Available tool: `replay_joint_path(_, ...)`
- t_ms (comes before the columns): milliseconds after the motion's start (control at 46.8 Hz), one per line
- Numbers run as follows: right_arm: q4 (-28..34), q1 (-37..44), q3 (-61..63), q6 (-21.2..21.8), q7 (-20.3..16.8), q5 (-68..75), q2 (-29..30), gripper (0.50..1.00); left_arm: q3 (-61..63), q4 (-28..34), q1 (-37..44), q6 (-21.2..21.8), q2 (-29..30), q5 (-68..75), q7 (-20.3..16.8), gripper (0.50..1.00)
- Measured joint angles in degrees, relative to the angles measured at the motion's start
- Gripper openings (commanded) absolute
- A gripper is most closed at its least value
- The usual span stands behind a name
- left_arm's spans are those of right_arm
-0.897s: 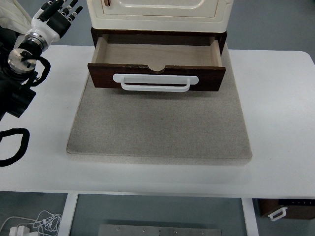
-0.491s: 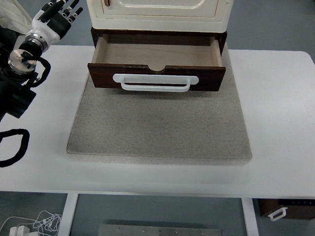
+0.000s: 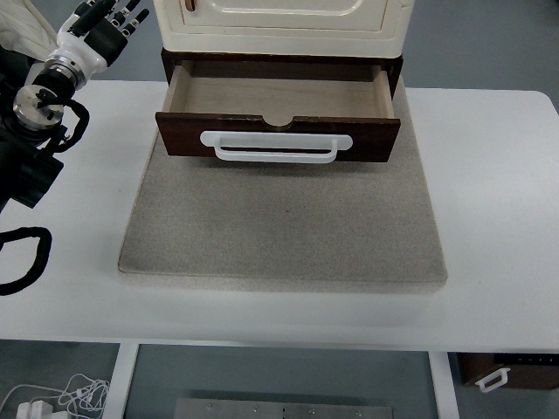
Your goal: Close drawer under combined cabinet
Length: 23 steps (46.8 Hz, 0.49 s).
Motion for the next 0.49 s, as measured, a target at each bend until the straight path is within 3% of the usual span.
replay_joint_path(491, 0.0, 0.0, 0.0, 0.0, 0.0, 0.0, 0.0, 0.952, -0.9, -6.0, -5.6, 0.8, 6.6, -0.2, -1.1, 1.0)
